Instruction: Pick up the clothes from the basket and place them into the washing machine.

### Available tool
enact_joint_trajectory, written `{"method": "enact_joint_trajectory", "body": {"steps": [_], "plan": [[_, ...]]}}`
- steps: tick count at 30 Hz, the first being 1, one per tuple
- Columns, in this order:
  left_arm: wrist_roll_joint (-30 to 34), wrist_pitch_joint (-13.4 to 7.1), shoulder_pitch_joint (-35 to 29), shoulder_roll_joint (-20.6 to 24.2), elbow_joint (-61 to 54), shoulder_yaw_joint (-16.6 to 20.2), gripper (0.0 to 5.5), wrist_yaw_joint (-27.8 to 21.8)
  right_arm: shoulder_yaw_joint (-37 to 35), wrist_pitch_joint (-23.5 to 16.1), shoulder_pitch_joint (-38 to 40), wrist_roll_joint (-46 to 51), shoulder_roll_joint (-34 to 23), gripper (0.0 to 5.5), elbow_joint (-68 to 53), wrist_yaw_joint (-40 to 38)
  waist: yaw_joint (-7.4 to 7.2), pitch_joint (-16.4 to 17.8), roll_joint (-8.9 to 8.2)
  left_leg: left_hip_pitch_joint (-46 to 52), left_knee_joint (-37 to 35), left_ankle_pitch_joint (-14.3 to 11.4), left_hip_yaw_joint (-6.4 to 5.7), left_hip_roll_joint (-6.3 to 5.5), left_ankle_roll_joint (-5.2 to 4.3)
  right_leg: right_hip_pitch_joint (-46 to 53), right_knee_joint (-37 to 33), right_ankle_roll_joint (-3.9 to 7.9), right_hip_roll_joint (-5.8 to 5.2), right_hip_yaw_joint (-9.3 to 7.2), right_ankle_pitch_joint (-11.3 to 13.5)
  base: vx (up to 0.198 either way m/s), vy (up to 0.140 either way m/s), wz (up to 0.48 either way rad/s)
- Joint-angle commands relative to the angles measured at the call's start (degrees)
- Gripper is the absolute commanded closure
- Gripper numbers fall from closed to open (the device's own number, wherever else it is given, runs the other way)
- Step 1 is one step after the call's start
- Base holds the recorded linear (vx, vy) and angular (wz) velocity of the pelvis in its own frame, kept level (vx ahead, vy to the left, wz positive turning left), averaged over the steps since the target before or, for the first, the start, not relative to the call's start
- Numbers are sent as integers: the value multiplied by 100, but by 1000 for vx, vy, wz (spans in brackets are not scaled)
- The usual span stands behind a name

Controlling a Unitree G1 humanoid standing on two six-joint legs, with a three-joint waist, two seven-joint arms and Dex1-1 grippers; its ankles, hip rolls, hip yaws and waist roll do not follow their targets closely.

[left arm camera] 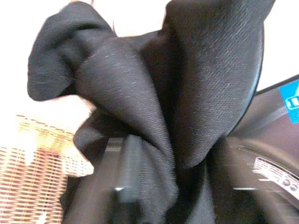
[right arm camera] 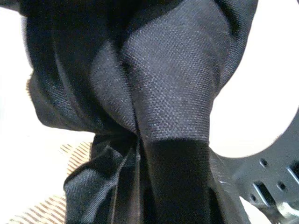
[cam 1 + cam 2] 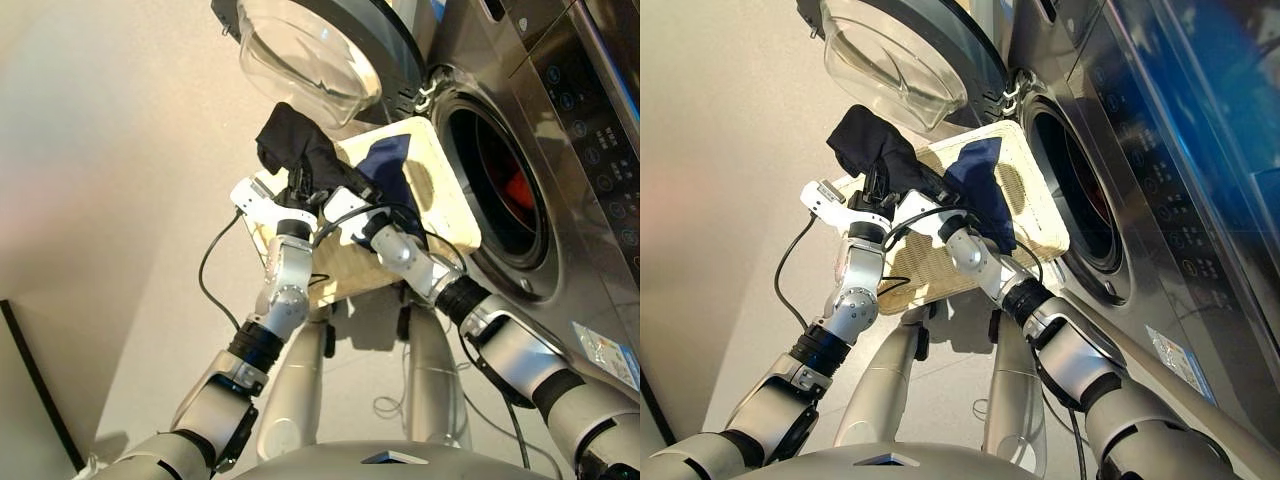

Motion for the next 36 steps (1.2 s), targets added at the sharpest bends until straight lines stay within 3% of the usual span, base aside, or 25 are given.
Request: {"method": "enact_joint_trajectory", "body": {"steps": [1, 4, 9, 12, 15, 20, 24, 25, 26, 27, 31, 34, 36], "plan": [[189, -184, -71, 44, -556, 95, 0, -206, -239, -254, -313, 184, 418, 550, -132, -297, -81, -92, 219, -362, 110, 121, 63, -121, 218, 44, -619, 352, 82, -181, 666, 0, 0, 0], [539, -346, 79, 140, -500, 484, 0, 31, -535, -258, -47, 119, 278, 550, -227, -616, -100, -77, 208, -367, 125, 107, 64, -109, 216, 40, -610, 353, 79, -176, 659, 0, 0, 0], [1147, -806, 479, 99, -152, 1476, 0, 811, -1083, -299, 325, -10, 99, 550, -351, -1252, -112, -72, 134, -418, 194, 63, 62, -102, 216, -7, -551, 330, 82, -203, 618, 0, 0, 0], [1529, -867, 598, 131, 373, 1897, 0, 1201, -1467, -350, 460, 120, 45, 550, -249, -1596, -140, -58, 91, -491, 262, 59, 33, -99, 208, -42, -502, 308, 88, -204, 591, 0, 0, 0], [1692, -828, 687, 172, 829, 2074, 0, 1300, -1974, -451, 483, 591, 14, 550, 2, -1888, -168, -25, 91, -599, 367, 49, 37, -94, 211, -125, -407, 293, 92, -213, 574, 0, 0, 0], [1864, -813, 784, 234, 1132, 2118, 0, 1363, -2660, -480, 249, 872, -164, 550, 159, -2551, -156, 55, 180, -950, 557, 34, -6, -120, 253, -525, -83, 259, 75, -178, 492, 0, 0, 0], [1891, -797, 777, 316, 1175, 2068, 0, 1432, -3155, -367, -418, 1230, -517, 550, 640, -3008, -89, 154, 263, -1403, 946, -14, -42, -179, 294, -975, 393, 241, 46, -155, 402, 18, 2, 30], [1884, -805, 808, 351, 1146, 2073, 0, 1443, -3258, -329, -608, 1262, -660, 550, 770, -3143, -52, 139, 283, -1455, 1099, -204, -87, -193, 276, -1042, 591, 291, 68, -121, 222, 0, 0, 0], [1871, -788, 855, 387, 1067, 2057, 0, 1451, -3363, -286, -888, 1343, -835, 550, 980, -3287, -13, 187, 309, -1685, 1288, -87, -37, -229, 303, -1249, 736, 235, 38, -141, 345, 72, 14, 71], [1891, -768, 970, 441, 1008, 2014, 0, 1447, -3420, -206, -1110, 1348, -1027, 550, 1166, -3425, 47, 183, 339, -1726, 1473, -280, -90, -246, 284, -1320, 990, 288, 68, -101, 145, 0, 0, 0], [1839, -737, 1250, 647, 914, 1812, 0, 1346, -3490, -47, -2055, 1621, -1842, 550, 1920, -3799, 173, 284, 407, -2233, 2110, -408, -63, -297, 287, -1811, 1664, 301, 61, -47, 47, 18, 4, 16], [1632, -719, 1262, 789, 898, 1709, 0, 1342, -3136, 154, -2795, 2139, -2318, 550, 2807, -3695, 243, 349, 393, -2492, 2360, -465, -49, -303, 298, -2007, 1854, 311, 47, -49, 25, 0, 0, 0], [1511, -687, 1335, 817, 745, 1684, 0, 1353, -3021, 233, -3121, 2352, -2664, 550, 3110, -3888, 235, 400, 426, -2671, 2499, -470, -44, -335, 297, -2181, 1986, 315, 58, -41, 13, 0, 0, 0]]}}
